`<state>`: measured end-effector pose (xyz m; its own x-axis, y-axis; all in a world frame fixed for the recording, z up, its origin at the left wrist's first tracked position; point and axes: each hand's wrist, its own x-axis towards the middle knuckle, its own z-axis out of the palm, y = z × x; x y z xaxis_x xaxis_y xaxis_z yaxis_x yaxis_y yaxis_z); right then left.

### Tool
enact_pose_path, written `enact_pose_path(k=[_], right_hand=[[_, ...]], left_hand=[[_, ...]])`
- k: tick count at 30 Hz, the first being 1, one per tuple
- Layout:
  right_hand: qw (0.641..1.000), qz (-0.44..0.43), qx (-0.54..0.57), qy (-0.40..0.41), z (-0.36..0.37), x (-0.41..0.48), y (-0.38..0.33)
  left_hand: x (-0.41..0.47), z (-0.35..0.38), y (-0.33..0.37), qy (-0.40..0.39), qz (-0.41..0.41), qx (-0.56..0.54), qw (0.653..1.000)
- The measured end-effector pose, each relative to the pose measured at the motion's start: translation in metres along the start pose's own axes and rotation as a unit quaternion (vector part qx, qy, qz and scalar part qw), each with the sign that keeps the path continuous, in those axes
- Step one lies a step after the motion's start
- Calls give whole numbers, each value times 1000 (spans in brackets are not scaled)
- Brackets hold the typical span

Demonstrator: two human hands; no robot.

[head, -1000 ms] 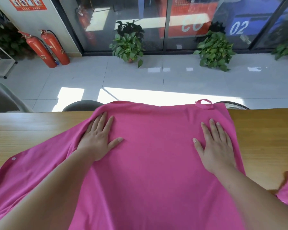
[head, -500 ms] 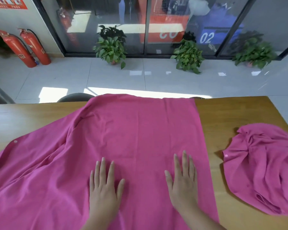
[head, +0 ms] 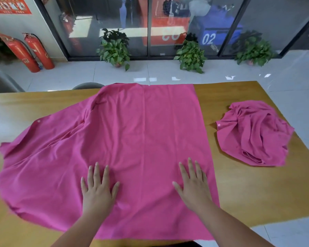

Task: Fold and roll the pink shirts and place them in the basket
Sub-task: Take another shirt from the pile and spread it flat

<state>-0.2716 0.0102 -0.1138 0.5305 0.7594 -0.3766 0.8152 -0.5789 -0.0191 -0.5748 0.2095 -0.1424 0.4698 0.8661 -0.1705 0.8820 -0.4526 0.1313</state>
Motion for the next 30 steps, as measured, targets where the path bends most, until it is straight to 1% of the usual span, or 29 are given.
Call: enact_pose_path(k=[1, 3, 7, 9, 12, 14, 15, 19, 21, 23, 25, 26, 28, 30], right_hand=[[1000, -15, -5, -11, 6, -12, -2], [999, -20, -17, -24, 18, -27, 1], [999, 36, -11, -6, 16, -30, 27], [999, 48, -19, -2, 8, -31, 38], [1000, 12, -4, -6, 9, -49, 42], [999, -25, -4, -32, 22, -67, 44], [999, -29, -11, -44, 29, -75, 47], [997, 33, 10, -62, 25, -81, 60], [994, 62, 29, -80, 11, -77, 54], [995, 51, 29, -81, 3, -76, 42], [995, 21, 26, -91, 4, -79, 26], [994, 19, 29, -101, 6, -81, 19], [992, 50, 33, -109, 10, -82, 5], [992, 79, 32, -98, 9, -82, -11]], left_hand=[[-10, 2, -2, -2, -17, -3, 1000], [-28, 5, -7, -8, -22, -6, 1000], [-53, 0, -15, -7, -2, -8, 1000], [-64, -4, -10, -16, -27, -4, 999], [-87, -3, 1, -55, -60, 8, 997], [-103, -2, 7, -77, -55, 15, 995], [-109, -5, 10, -82, -47, 16, 995], [-122, -22, 20, -75, -18, 13, 997], [-121, -29, 21, -69, -1, 0, 998], [-120, -32, 14, -63, 11, 1, 998], [-123, -32, 2, -70, -15, 16, 997], [-125, -31, -5, -79, -36, 14, 996], [-128, -29, -18, -98, -53, -9, 994], [-127, -31, -33, -86, -31, -17, 996]])
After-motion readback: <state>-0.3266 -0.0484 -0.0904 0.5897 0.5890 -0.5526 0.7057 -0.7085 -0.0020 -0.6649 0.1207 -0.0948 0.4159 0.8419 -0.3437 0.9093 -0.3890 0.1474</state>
